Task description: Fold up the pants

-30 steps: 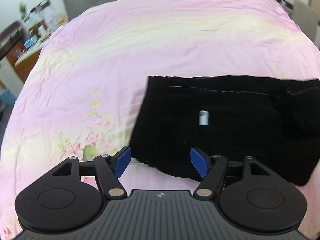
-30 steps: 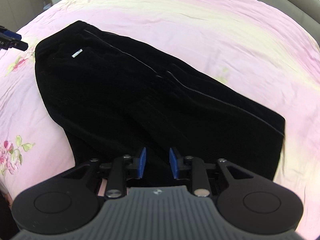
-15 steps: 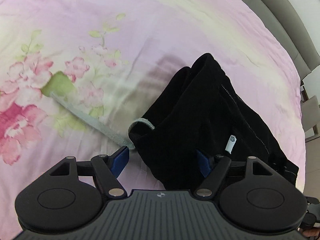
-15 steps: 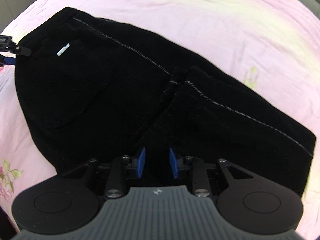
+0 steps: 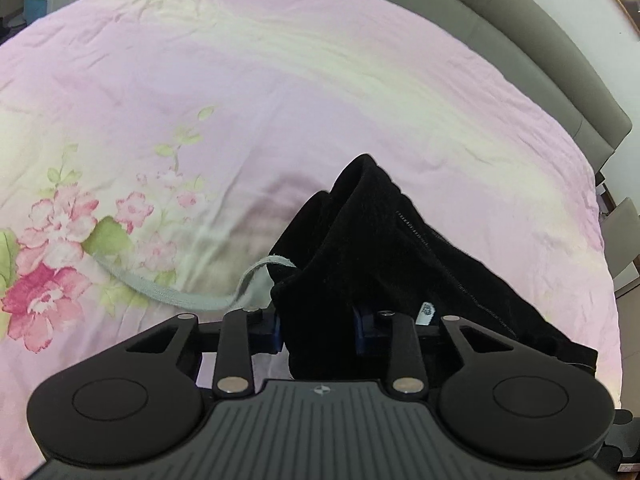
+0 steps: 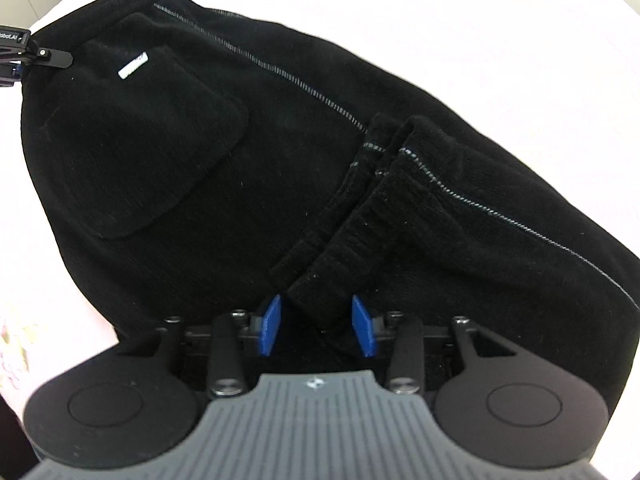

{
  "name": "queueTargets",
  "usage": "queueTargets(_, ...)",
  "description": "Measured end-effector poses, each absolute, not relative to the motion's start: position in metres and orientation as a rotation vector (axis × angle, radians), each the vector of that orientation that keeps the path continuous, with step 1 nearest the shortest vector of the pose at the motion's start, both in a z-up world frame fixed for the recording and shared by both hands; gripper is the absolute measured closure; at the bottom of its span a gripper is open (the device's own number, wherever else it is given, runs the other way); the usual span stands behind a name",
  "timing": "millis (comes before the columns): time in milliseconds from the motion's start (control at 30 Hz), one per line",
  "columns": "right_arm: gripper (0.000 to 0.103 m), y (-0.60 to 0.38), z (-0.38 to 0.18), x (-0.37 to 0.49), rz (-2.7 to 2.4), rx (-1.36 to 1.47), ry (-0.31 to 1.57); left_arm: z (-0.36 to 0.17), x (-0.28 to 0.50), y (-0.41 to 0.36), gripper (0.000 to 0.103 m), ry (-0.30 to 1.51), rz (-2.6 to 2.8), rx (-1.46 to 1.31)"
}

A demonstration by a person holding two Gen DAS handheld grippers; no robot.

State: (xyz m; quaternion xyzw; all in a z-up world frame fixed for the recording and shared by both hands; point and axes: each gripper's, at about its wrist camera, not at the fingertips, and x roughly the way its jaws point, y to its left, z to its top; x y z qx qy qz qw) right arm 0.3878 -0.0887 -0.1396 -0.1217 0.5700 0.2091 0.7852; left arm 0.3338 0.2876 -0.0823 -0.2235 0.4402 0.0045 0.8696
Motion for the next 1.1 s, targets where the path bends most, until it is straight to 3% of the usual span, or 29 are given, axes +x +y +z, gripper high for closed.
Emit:
queueTargets(167,0.056,-0.112,-0.115,0.376,0.425,-0.255,1.196,-0.023,0.328,0.253,0.074,0.822,-0.037,-0.434)
queueTargets(400,0.055,-0.188,-0.097,0.343,0.349,-0.187,1.165,0.051,0.329,0.160,0.076,0.739,-0.141,-0.289)
queueTargets(633,0.055,-0.268,-0.090,0.314,0.304,-0.089,1.139,0.084,0.324,0.019,0.077,0.711,-0.301,-0.111)
queueTargets(833,0.055,-0.327,-0.098,0.296,0.273,-0.006,1.123,0.057,0.320,-0.114,0.078,0.772,-0.475,0.052)
queueTargets(1100,0.056,-0.401,-0.119,0.266,0.223,0.105,1.148,-0.068,0.314,-0.237,0.078,1.002,-0.631,0.280)
